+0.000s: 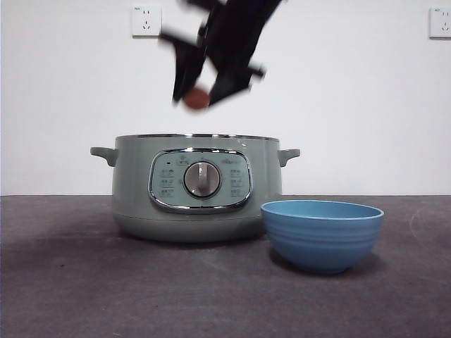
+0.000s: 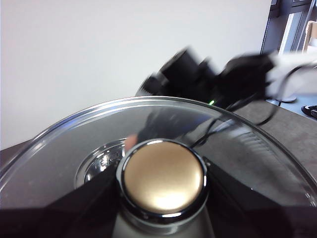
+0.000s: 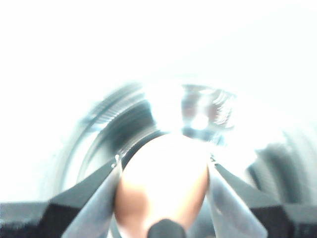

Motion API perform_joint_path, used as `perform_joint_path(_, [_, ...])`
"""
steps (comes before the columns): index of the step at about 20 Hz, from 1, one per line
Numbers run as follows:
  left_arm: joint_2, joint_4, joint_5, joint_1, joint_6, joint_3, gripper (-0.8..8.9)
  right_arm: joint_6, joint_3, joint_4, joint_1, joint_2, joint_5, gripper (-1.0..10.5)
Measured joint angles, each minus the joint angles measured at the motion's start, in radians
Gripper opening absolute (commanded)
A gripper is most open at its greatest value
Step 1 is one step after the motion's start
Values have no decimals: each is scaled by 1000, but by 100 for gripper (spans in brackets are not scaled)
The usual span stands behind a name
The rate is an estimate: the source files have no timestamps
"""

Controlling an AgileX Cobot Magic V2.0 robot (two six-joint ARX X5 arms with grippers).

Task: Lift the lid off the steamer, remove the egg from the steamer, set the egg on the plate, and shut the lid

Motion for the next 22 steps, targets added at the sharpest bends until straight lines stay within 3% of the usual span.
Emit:
perform_joint_path(3, [0,0,0,0,0,0,-8,-43,0,-198,-13,-196,78,-17])
perform_joint_path(11, [0,0,0,0,0,0,-8,-77,0,-548,-116,-463,70,-17])
perform_joint_path(14, [1,-12,0,0,0,0,-8,-89,-45,-561,-153,-505,-16,-17])
perform_joint_path(17, [1,-22,0,0,0,0,-8,-92,-140,-538,-177,-538,-28,-17])
perform_joint_path(22, [2,-23,0,0,0,0,-8,-88,-406,-385,-180,-545,-105,-17])
